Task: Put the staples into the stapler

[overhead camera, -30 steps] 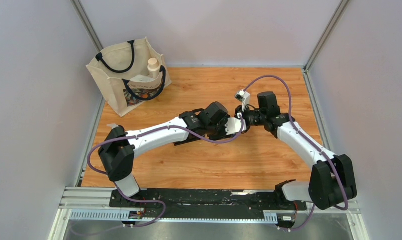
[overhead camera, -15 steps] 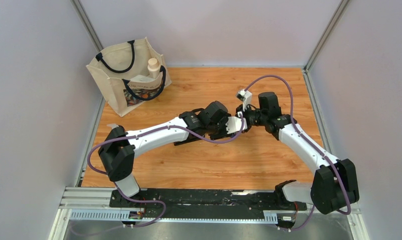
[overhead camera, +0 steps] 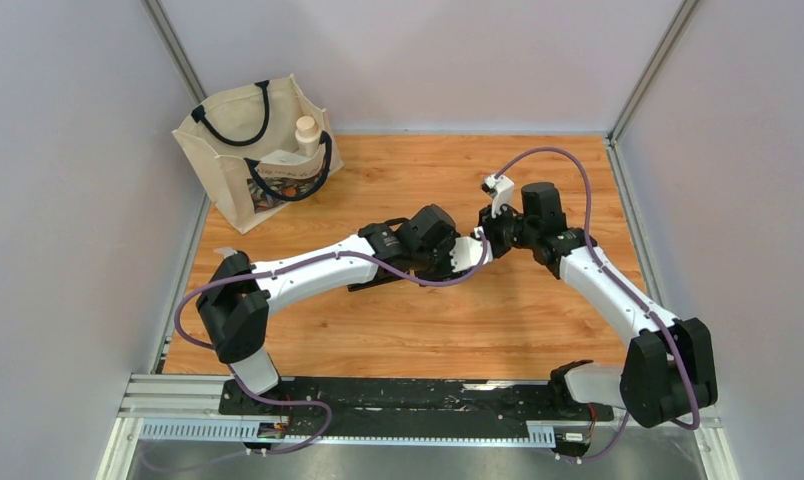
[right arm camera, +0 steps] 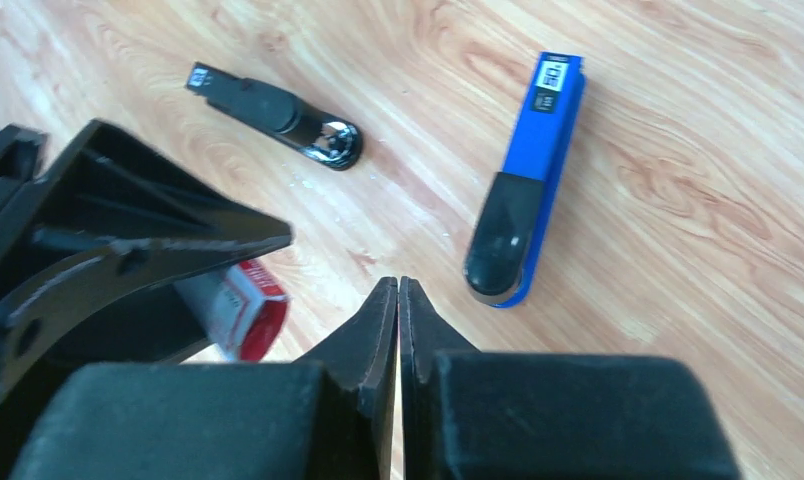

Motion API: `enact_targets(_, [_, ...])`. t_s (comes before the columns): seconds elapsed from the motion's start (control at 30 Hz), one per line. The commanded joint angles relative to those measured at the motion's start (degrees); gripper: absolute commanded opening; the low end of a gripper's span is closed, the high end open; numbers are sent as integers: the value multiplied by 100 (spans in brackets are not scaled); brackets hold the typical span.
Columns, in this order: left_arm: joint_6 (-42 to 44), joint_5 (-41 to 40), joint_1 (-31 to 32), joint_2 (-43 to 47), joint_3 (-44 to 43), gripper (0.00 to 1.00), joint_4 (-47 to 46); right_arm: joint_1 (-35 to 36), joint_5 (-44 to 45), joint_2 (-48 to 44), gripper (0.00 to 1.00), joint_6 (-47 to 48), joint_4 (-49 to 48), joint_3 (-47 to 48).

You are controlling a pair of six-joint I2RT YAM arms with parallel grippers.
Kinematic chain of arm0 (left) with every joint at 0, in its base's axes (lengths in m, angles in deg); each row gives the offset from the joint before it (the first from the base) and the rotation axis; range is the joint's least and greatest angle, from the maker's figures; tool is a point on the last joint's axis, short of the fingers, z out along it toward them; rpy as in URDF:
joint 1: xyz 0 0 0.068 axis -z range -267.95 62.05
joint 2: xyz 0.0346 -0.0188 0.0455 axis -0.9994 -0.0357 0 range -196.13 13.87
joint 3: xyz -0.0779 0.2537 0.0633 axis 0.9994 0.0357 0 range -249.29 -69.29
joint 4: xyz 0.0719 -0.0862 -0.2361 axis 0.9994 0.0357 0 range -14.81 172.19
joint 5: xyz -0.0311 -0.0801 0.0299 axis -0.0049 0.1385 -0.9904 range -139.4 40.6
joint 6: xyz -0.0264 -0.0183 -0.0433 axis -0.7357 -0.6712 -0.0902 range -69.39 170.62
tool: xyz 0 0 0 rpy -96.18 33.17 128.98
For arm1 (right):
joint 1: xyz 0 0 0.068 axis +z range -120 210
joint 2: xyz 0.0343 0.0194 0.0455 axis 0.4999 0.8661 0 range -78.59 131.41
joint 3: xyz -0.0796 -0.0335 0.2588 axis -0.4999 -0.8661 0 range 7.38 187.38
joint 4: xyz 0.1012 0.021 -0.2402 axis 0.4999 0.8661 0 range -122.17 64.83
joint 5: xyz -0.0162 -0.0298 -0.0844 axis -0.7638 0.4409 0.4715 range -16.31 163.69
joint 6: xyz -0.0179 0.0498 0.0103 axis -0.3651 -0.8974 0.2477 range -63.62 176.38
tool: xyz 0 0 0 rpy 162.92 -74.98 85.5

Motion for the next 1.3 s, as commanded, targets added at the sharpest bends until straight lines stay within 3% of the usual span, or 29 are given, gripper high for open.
enact_targets(0.0, [-181,225,36,95,-167,26,95,-27,323,-57,5,169,-304,-14])
enact_targets(0.37, [-172,129,27,86,-158,26,69,-44,-1110,92,29,389,39,100])
enact_targets(0.97, [-163,76,27,139,-132,26,34,0,-1761,312,33,574,321,232])
enact_targets(1.27, [-207,129,18,121,-158,26,25,140,-1630,488,34,494,241,206])
